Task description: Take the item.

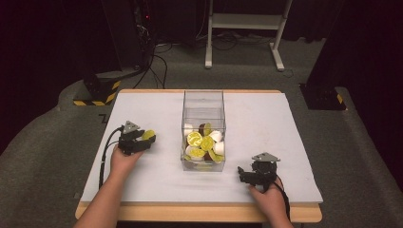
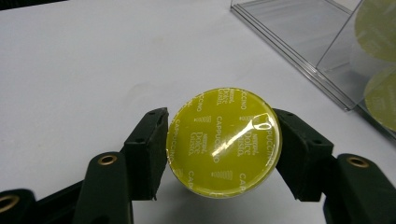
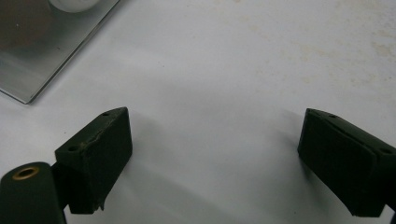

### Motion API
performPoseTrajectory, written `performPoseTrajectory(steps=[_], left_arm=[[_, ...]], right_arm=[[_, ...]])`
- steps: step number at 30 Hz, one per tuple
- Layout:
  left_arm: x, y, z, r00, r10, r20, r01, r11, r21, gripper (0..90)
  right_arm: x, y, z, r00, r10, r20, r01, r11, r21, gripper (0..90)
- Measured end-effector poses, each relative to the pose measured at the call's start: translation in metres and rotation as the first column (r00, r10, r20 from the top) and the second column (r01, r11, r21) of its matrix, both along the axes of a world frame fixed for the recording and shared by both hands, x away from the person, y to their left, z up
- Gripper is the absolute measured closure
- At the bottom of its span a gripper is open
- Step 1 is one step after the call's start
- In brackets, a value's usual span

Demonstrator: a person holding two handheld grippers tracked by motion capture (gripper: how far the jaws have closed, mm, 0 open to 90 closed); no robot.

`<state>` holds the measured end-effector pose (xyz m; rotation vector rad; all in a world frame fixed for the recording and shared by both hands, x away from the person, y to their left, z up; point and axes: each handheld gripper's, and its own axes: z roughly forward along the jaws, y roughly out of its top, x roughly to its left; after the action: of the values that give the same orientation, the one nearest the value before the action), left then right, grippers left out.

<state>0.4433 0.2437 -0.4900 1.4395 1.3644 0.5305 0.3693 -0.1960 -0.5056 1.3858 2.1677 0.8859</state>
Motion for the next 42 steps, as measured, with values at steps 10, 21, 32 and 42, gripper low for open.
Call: performPoseTrajectory(steps=[10,21,32,42], left_arm=[[0.008,-0.004,-0.01,0.9999,0.016,-0.005,-0.016,0.9998,0.014,40.0],[0.01,-0.003,-0.014,0.9998,0.015,-0.013,-0.014,0.9993,0.033,39.2],[0.002,-0.005,-0.007,0.9996,-0.006,-0.028,0.006,0.9999,0.011,27.8],[-0.016,-0.012,0.01,0.9995,-0.032,0.006,0.032,0.9994,-0.013,27.1]], right_arm=[[0.0,0.0,0.0,1.0,-0.001,-0.001,0.001,1.0,0.001,9.7],[0.0,0.0,0.0,1.0,0.0,0.0,0.0,1.0,0.0,9.7],[0.0,0.0,0.0,1.0,0.0,0.0,0.0,1.0,0.0,9.7],[0.0,0.0,0.0,1.0,0.0,0.0,0.0,1.0,0.0,9.7]])
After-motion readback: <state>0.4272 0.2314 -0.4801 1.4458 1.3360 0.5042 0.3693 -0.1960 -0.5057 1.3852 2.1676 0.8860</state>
